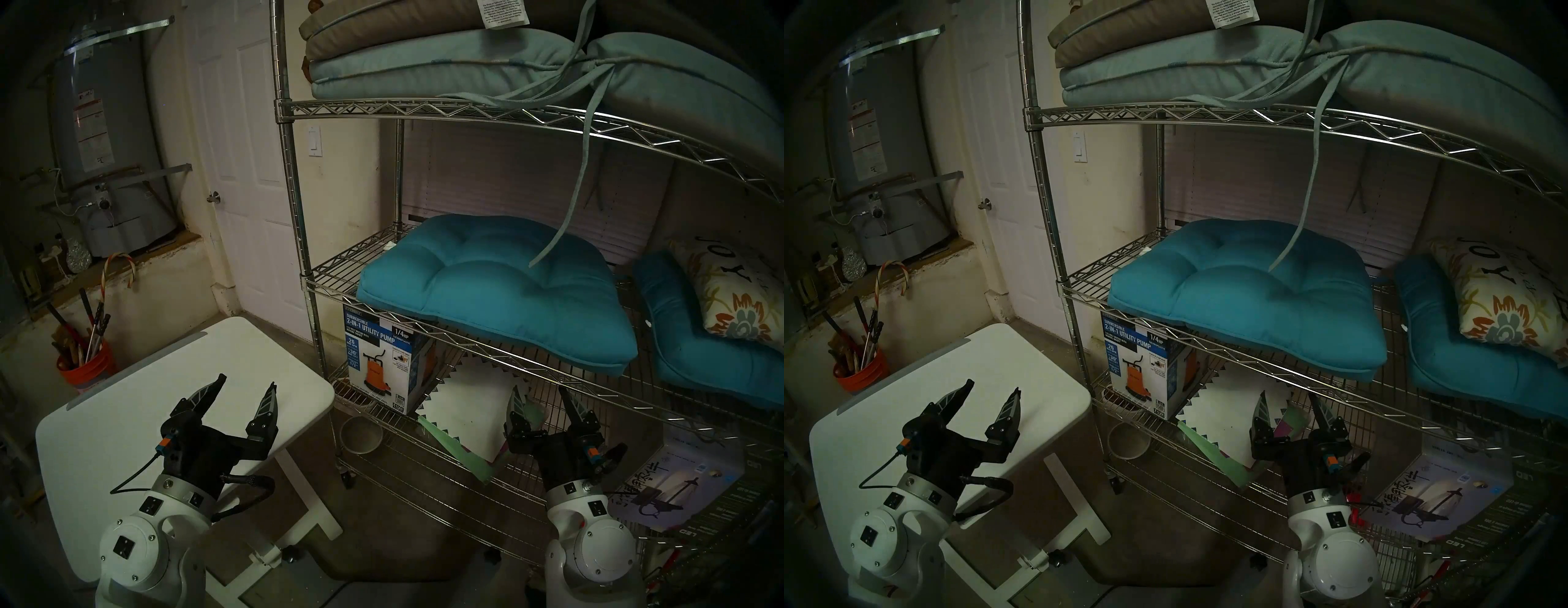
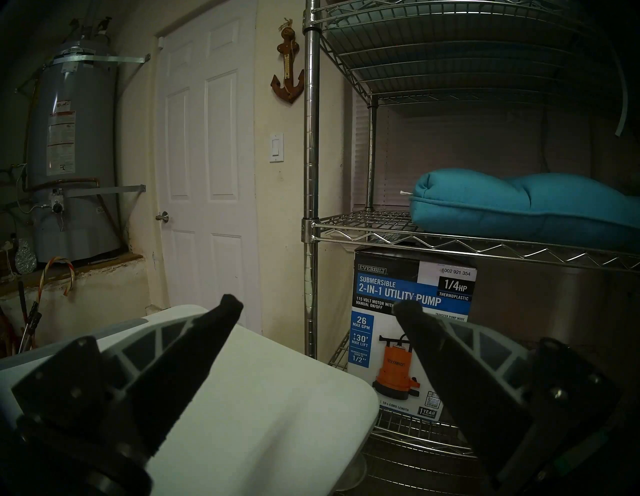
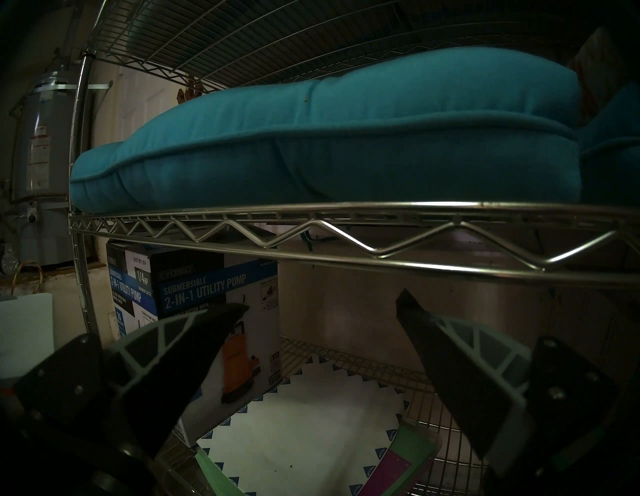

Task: Take cushion off the shelf

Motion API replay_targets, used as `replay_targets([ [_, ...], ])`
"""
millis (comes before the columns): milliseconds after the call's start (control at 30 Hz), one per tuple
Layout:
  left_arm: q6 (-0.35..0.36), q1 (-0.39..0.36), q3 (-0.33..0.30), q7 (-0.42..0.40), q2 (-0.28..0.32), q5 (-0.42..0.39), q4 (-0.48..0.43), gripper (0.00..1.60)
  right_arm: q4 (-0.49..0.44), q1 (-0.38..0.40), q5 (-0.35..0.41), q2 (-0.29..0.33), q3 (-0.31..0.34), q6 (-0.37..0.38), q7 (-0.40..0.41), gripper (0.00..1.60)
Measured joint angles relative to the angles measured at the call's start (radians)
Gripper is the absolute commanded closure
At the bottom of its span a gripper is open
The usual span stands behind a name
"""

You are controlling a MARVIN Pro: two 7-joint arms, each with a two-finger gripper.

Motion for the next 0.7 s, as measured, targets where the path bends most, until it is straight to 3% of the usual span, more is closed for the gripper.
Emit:
replay_targets([
  [700,0.000,0.000,0.000,0.000,0.000,0.000,0.000,0.00,0.000,0.000,0.000,0.000,0.000,0.000,0.000,0.00],
])
